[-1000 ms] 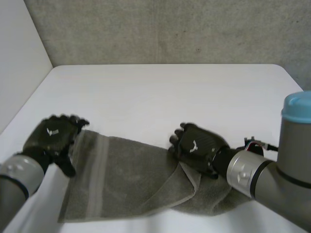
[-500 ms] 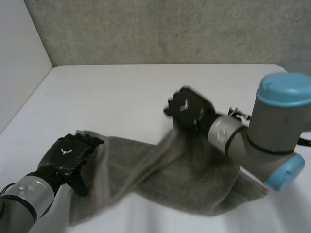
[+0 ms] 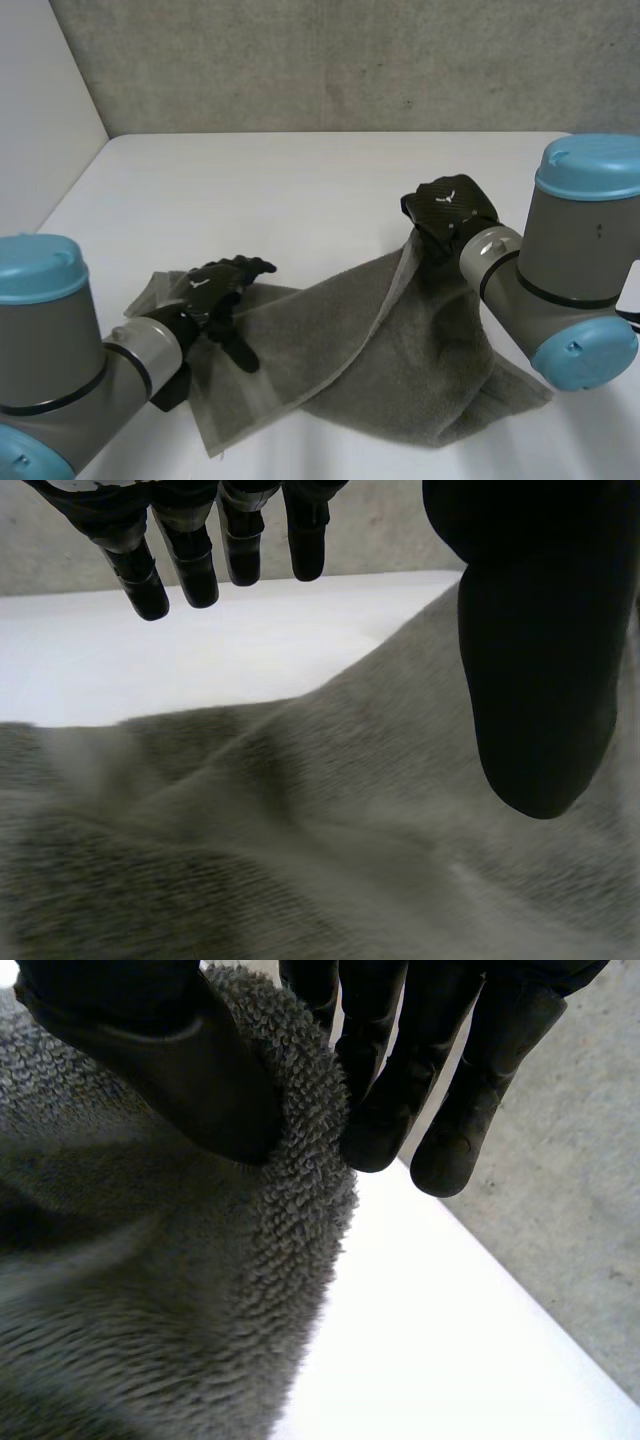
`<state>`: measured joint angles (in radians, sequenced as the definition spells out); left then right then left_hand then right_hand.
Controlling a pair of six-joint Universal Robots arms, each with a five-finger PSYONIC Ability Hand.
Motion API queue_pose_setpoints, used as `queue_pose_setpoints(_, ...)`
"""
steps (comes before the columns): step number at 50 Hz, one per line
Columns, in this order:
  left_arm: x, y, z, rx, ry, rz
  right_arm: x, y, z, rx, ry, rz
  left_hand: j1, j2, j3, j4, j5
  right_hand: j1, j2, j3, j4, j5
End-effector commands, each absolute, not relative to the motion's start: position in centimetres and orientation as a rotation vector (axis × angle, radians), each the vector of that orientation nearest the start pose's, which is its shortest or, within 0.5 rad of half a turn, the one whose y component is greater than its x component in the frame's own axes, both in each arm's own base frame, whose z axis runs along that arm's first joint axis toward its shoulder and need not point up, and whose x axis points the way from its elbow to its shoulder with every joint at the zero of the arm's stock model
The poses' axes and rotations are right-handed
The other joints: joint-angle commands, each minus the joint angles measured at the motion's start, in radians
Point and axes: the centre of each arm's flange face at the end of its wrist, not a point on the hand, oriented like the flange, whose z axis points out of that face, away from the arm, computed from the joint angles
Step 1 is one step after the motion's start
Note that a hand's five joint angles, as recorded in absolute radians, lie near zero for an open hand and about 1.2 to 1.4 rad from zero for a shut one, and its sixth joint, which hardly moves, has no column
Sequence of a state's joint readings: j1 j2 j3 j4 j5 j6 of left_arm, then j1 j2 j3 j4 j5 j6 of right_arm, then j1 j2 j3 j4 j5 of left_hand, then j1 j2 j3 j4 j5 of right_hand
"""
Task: Fold the towel.
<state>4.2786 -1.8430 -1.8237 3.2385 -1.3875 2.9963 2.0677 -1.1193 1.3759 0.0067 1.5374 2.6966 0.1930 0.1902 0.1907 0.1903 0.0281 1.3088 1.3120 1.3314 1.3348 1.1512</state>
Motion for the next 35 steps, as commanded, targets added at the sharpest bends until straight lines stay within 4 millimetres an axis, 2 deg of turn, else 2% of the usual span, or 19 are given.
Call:
queue_pose_setpoints(1, -27.7, -19.6, 17.5, 0.562, 3.174, -1.827, 29.6, -26.4, 20.0, -1.152, 2.196, -1.829, 0.026, 0.029, 0.029, 0.029, 0.017, 0.087, 0.084, 0.065, 0.061, 0.071)
queue_pose_setpoints(6, -29.3, -18.8, 18.4, 0.572, 3.215, -1.869, 29.5, -26.1, 20.0, -1.153, 2.199, -1.822, 0.035, 0.038, 0.037, 0.038, 0.026, 0.087, 0.084, 0.065, 0.061, 0.071)
queue_pose_setpoints(11, -30.5, -18.1, 17.3, 0.562, 3.235, -1.817, 29.4, -26.1, 19.8, -1.152, 2.202, -1.817, 0.035, 0.038, 0.037, 0.038, 0.026, 0.087, 0.084, 0.065, 0.061, 0.071)
queue_pose_setpoints(13, -31.6, -16.6, 16.3, 0.632, 3.231, -1.772, 29.3, -26.0, 19.8, -1.149, 2.205, -1.815, 0.038, 0.041, 0.04, 0.041, 0.028, 0.087, 0.084, 0.065, 0.061, 0.071)
queue_pose_setpoints(14, -31.6, -16.6, 16.3, 0.633, 3.231, -1.772, 29.3, -26.0, 19.8, -1.149, 2.205, -1.815, 0.038, 0.041, 0.04, 0.041, 0.028, 0.087, 0.084, 0.065, 0.061, 0.071)
queue_pose_setpoints(16, -32.1, -15.3, 15.6, 0.675, 3.22, -1.732, 29.2, -25.9, 19.8, -1.145, 2.206, -1.812, 0.041, 0.044, 0.043, 0.044, 0.031, 0.087, 0.084, 0.065, 0.061, 0.071)
queue_pose_setpoints(22, -31.7, -14.3, 15.3, 0.686, 3.157, -1.725, 29.1, -25.7, 19.8, -1.148, 2.206, -1.807, 0.138, 0.141, 0.14, 0.141, 0.128, 0.087, 0.084, 0.065, 0.061, 0.071)
queue_pose_setpoints(24, -30.9, -14.0, 15.2, 0.693, 3.085, -1.705, 29.0, -25.6, 19.7, -1.147, 2.209, -1.805, 0.246, 0.249, 0.248, 0.249, 0.236, 0.087, 0.084, 0.065, 0.061, 0.071)
queue_pose_setpoints(29, -29.4, -13.3, 15.8, 0.754, 2.952, -1.725, 28.7, -25.8, 19.5, -1.138, 2.219, -1.809, 0.273, 0.276, 0.275, 0.276, 0.263, 0.087, 0.084, 0.065, 0.061, 0.071)
queue_pose_setpoints(35, -28.0, -12.7, 15.4, 0.823, 2.826, -1.724, 28.7, -25.8, 19.5, -1.138, 2.216, -1.811, 0.282, 0.285, 0.284, 0.284, 0.272, 0.087, 0.084, 0.065, 0.061, 0.071)
